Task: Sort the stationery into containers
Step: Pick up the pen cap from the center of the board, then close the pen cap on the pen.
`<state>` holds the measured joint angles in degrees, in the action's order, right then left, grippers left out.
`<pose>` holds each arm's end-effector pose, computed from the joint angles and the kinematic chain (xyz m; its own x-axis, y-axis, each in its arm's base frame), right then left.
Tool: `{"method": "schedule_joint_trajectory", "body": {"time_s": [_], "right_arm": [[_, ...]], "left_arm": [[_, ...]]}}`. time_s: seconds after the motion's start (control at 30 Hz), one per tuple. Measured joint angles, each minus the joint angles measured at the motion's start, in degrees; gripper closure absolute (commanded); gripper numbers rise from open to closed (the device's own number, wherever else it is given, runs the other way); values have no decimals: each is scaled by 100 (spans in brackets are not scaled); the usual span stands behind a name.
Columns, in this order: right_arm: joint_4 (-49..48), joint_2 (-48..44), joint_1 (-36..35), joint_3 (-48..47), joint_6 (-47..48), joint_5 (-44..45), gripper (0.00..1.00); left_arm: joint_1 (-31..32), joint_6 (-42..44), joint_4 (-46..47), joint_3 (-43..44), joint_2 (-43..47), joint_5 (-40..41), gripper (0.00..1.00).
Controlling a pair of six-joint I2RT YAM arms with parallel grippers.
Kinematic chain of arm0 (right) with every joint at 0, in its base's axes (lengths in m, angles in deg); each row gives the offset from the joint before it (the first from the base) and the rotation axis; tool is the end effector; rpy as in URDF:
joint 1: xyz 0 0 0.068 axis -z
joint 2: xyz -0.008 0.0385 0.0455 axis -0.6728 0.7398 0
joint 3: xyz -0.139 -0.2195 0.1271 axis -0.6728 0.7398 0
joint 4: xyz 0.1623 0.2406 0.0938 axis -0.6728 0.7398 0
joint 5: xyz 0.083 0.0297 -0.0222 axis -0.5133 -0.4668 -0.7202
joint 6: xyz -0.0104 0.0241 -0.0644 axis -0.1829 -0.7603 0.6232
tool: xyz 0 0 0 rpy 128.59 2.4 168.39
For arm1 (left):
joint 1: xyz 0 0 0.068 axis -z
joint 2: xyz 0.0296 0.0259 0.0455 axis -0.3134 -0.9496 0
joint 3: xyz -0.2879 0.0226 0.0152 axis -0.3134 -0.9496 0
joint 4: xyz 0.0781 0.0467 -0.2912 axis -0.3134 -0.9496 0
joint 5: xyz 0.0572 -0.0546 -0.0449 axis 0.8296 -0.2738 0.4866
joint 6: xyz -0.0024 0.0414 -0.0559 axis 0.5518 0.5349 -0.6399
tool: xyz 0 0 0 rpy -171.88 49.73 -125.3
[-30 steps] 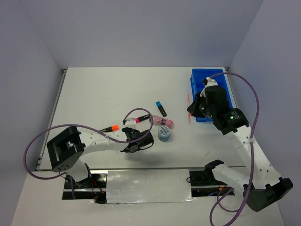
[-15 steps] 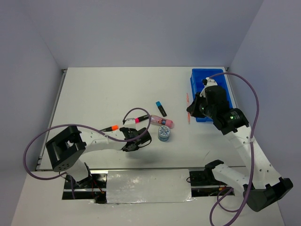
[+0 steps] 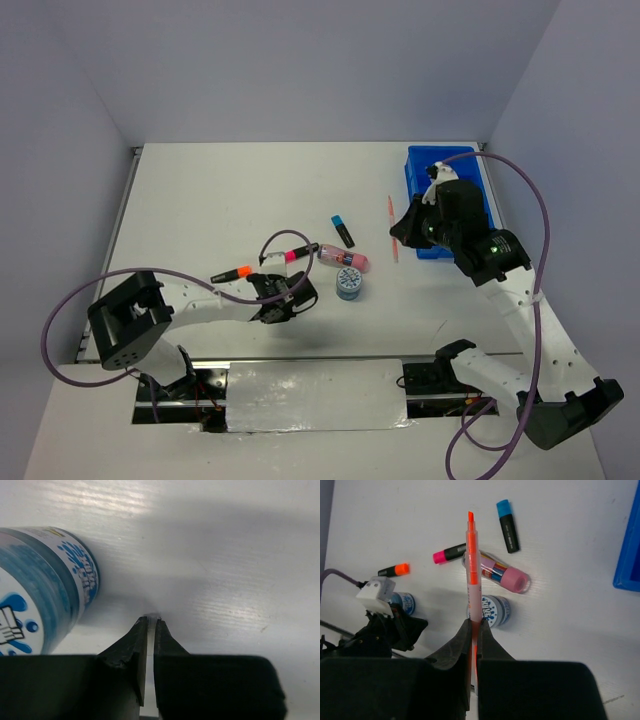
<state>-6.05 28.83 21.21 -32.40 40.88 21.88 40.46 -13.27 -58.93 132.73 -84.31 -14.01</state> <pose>0.2273 0.0919 0.3833 -0.6467 0.1702 -0.7436 -0.1753 0.9156 0.3620 0.1813 -0.2457 0.1283 -0.7928 -0.2875 -0.5374 -0.2451 0.9577 -0.1508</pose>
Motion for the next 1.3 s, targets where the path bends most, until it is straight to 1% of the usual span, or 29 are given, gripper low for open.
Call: {"method": "schedule_joint_trajectory", "body": {"time_s": [0.13,0.2,0.27,0.37,0.43,0.5,0.57,0.6,0.7,0.8,0.9,1.03,1.2,1.3], "right_arm": [[-149,2,92,2,9,-481,100],[-273,-4,160,17,76,-811,100],[-575,-98,201,144,210,-1285,100],[-1005,-413,203,525,352,-1932,100],[-1257,-629,201,772,273,-2334,100],[-1665,-807,201,1014,-22,-2697,100],[-2170,-1010,199,1316,-391,-2940,100],[-2380,-1123,188,1458,-599,-3021,100],[-3104,-1414,94,1836,-1202,-3215,100],[-3554,-1375,-273,1762,-1480,-3303,100],[-3722,-1217,-634,1543,-1521,-3241,100],[-3821,-1150,-874,1414,-1521,-3086,100],[-3838,-962,-1185,1228,-1475,-2876,100],[-3838,-879,-1252,1228,-1473,-2771,100]], "left_arm": [[0,63,-516,415,4,-258,100],[-17,212,-800,951,74,-302,100],[-87,479,-925,1738,225,-345,100],[-459,977,-619,2846,651,-599,100],[-1008,1283,-107,3324,1008,-1036,100],[-1606,1530,479,3550,1294,-1521,100],[-2144,1681,1154,3613,1534,-2017,100],[-2260,1722,1408,3609,1611,-2210,100],[-2319,1816,2282,3412,1766,-2927,100],[-2312,1759,3115,2946,1864,-3613,100],[-2317,1617,3670,2575,1869,-4107,100],[-2317,1504,4033,2382,1878,-4426,100],[-2317,1445,4365,2321,2011,-4572,100],[-2317,1353,4535,2271,2100,-4583,100]]}}
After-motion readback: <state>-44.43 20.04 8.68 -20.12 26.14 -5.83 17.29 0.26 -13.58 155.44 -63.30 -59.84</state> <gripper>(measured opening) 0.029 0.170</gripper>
